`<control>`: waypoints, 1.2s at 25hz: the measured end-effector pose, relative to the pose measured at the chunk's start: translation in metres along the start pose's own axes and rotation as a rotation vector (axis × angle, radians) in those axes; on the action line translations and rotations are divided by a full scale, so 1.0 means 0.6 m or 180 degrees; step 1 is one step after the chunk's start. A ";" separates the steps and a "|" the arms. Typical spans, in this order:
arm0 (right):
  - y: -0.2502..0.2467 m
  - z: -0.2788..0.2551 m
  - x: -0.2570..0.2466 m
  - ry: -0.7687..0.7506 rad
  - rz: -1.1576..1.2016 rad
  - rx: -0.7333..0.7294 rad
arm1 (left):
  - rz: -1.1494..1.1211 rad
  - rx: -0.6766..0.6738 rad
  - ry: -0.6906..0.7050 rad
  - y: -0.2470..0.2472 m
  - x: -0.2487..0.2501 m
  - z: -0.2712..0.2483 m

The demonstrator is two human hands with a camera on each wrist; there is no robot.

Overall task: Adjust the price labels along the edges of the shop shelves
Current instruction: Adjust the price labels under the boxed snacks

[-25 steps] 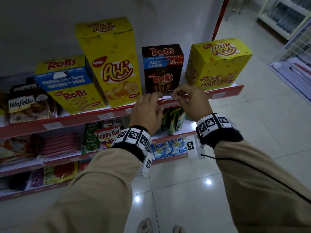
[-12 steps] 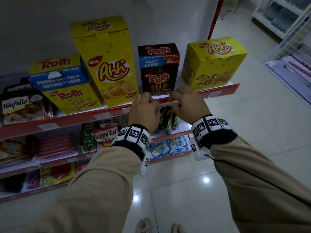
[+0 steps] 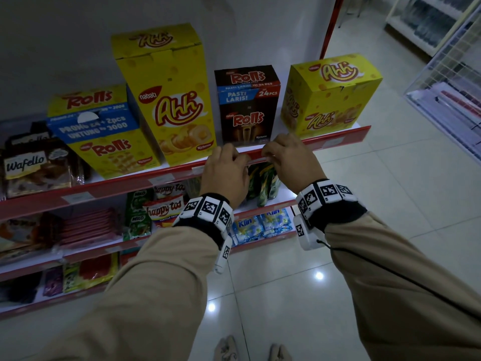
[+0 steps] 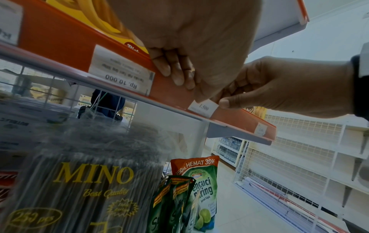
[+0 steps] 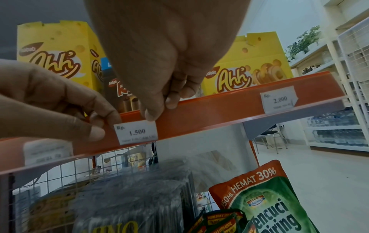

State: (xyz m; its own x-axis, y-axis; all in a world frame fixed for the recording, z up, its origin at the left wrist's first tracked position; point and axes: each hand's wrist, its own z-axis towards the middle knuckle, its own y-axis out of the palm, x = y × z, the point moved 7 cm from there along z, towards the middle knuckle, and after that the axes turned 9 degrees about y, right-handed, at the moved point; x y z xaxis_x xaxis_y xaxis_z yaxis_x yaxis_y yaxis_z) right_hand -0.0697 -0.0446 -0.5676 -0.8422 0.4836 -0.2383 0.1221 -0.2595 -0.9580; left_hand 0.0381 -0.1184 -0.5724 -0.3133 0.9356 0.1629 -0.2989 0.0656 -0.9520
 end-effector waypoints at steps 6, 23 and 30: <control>0.001 -0.005 0.000 0.0091 -0.0109 0.0096 | 0.0013 -0.0033 0.0075 0.000 -0.001 -0.004; -0.067 -0.048 0.182 0.0663 -0.0197 0.0562 | 0.0307 0.0093 0.0110 -0.015 0.076 0.060; -0.083 -0.046 0.252 0.0553 0.0034 0.0707 | 0.0239 -0.0506 0.0542 0.071 0.218 0.124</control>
State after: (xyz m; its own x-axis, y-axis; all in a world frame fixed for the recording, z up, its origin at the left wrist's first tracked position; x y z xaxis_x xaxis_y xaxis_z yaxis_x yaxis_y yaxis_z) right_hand -0.1884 0.0645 -0.5601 -0.7365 0.6109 -0.2903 -0.0038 -0.4329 -0.9014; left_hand -0.0830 -0.0190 -0.5725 -0.1688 0.9840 0.0568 -0.1306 0.0347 -0.9908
